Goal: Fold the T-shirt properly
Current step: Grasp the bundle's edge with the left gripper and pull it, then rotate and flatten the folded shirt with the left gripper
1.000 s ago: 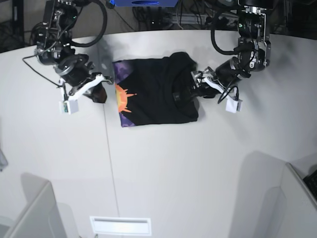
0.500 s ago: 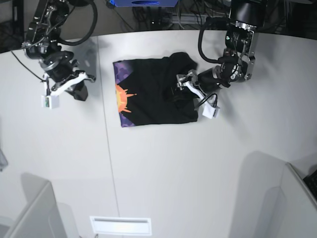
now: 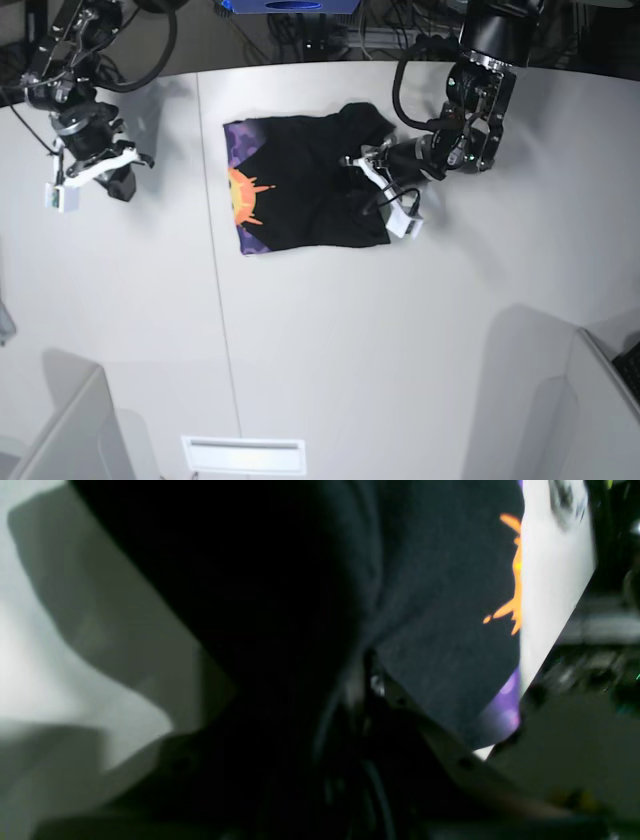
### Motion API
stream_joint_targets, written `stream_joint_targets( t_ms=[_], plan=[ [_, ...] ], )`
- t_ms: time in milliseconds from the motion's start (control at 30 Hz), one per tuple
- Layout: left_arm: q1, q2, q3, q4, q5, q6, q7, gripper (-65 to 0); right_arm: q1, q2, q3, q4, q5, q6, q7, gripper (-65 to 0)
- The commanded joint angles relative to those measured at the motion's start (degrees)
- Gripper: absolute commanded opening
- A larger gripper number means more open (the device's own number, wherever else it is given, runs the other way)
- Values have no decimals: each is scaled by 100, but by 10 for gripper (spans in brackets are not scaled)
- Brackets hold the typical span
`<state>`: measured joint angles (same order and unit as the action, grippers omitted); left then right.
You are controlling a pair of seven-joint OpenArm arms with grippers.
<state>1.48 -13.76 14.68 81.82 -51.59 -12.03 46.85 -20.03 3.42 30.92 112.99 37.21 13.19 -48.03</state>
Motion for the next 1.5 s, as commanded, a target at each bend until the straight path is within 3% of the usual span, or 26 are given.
stream_joint_targets(
  t_ms=[0,500,667,867,1000,1267,1333,1467],
  plan=[
    [-126,-105,198,24,144,56,119,-650,3,40,113,72,63,66,113,-650],
    [-2068,-1275,3310,60,144,30,119,-650,-287,32,1080,-33,55,66,113,-650],
    [-2816,-1477,4216,33,162,21,111,-650,-436,-223,1335,-33,55,66,139,-650],
    [-3484,-1459,5280,86,1129,-32,111,-650,-507,-470,1370,-33,46,66,139,-650],
    [-3607,-1442,5332,86,1797,-770,102,-650,-524,-672,1370,-33,37,66,148,-650],
    [-3624,-1108,5332,86,4065,-2098,58,-650,-595,-918,1370,-24,28,66,157,-650],
    [-3624,-976,5324,68,4302,-2291,58,-650,-603,-971,1370,-24,28,66,157,-650],
    [-3633,-668,5324,33,4346,-2353,58,-650,-603,-979,1370,-24,28,66,157,-650]
  ],
)
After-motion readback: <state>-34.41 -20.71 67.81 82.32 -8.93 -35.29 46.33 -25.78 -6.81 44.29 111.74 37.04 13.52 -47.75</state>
